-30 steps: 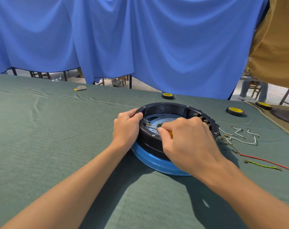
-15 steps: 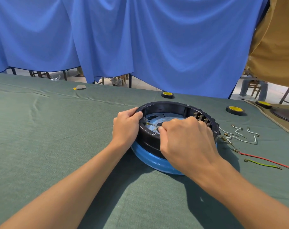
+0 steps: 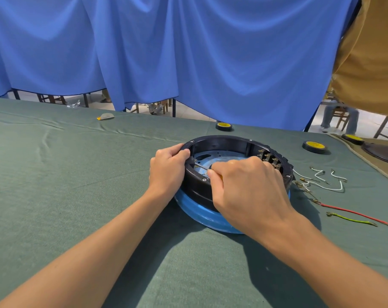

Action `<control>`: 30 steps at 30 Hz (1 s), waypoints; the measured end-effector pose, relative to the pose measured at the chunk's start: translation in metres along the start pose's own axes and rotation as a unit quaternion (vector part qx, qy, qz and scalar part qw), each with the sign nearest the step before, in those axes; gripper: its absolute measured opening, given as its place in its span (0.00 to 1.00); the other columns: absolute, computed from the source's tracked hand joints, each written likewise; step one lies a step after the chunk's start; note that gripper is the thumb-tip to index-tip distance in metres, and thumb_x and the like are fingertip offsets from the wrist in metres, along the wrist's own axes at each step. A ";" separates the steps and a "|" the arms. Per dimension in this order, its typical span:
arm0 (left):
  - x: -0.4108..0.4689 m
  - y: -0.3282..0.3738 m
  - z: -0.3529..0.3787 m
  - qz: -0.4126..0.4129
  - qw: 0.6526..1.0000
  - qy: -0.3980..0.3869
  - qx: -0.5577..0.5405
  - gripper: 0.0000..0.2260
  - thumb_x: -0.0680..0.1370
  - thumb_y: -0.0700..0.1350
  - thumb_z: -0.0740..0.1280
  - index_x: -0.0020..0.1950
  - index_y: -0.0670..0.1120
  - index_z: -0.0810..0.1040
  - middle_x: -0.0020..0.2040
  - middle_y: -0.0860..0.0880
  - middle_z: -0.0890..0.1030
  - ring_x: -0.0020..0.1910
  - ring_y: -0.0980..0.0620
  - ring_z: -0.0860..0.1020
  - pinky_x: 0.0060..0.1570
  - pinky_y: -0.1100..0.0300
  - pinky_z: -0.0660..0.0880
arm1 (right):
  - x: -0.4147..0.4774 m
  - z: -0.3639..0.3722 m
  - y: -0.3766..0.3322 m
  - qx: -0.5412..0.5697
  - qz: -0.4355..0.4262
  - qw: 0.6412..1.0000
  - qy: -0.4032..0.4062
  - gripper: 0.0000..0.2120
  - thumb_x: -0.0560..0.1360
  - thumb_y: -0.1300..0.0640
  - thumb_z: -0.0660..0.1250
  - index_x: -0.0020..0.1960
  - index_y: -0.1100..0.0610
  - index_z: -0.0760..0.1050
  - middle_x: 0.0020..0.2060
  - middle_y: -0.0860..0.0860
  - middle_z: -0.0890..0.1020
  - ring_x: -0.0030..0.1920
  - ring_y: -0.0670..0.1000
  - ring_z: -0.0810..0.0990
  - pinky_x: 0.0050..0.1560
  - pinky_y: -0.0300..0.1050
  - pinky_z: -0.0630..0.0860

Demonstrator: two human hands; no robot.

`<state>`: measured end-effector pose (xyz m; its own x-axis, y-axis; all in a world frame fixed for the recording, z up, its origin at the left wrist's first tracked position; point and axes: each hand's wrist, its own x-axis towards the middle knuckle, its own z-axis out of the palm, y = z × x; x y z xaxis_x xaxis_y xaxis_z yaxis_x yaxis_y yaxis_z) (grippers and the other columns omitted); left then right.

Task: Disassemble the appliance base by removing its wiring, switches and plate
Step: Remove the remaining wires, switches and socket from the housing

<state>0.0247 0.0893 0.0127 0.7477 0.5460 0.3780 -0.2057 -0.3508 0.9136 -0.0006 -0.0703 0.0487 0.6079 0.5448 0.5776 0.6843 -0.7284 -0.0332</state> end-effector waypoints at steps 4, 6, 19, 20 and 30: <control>0.000 0.000 -0.001 0.002 1.000 -0.008 -0.001 0.21 0.77 0.44 0.64 0.30 0.67 0.80 0.35 0.54 0.83 0.33 0.63 0.77 0.40 0.59 0.75 | 0.001 -0.002 -0.005 -0.012 -0.003 1.000 -0.007 0.12 0.78 0.50 0.57 0.37 0.52 0.63 0.34 0.52 0.75 0.34 0.57 0.69 0.33 0.46 0.62; 0.000 -0.001 -0.001 0.000 1.000 -0.005 -0.003 0.20 0.77 0.44 0.64 0.31 0.65 0.80 0.34 0.56 0.83 0.34 0.63 0.77 0.40 0.60 0.74 | 0.001 -0.004 -0.005 -0.005 0.009 1.000 -0.007 0.12 0.77 0.51 0.59 0.37 0.52 0.64 0.33 0.52 0.73 0.34 0.57 0.69 0.34 0.46 0.62; 0.002 -0.002 -0.002 0.014 1.000 -0.009 -0.003 0.21 0.78 0.43 0.64 0.29 0.65 0.78 0.30 0.66 0.80 0.35 0.71 0.77 0.35 0.77 0.70 | 0.017 -0.024 0.038 0.095 0.115 0.988 0.038 0.13 0.79 0.46 0.60 0.47 0.52 0.80 0.39 0.54 0.83 0.43 0.62 0.78 0.44 0.51 0.75; 0.003 -0.002 -0.002 0.016 1.000 -0.010 -0.006 0.21 0.77 0.42 0.65 0.29 0.65 0.78 0.30 0.66 0.80 0.34 0.71 0.76 0.35 0.77 0.70 | 0.021 -0.028 0.047 0.128 0.134 0.982 0.032 0.12 0.79 0.45 0.61 0.47 0.51 0.79 0.39 0.52 0.82 0.44 0.60 0.77 0.44 0.50 0.73; 0.012 -0.006 -0.002 -0.011 0.998 -0.045 -0.040 0.20 0.77 0.42 0.65 0.33 0.66 0.82 0.39 0.57 0.85 0.47 0.52 0.83 0.54 0.53 0.77 | 0.049 -0.028 0.097 0.224 0.144 0.952 -0.150 0.01 0.82 0.56 0.56 0.51 0.52 0.65 0.38 0.52 0.78 0.39 0.53 0.76 0.38 0.47 0.74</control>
<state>0.0336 0.0997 0.0119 0.8060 0.4807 0.3454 -0.2352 -0.2754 0.9321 0.0840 -0.1256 0.0965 0.8382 0.4919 0.2354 0.5337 -0.6517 -0.5389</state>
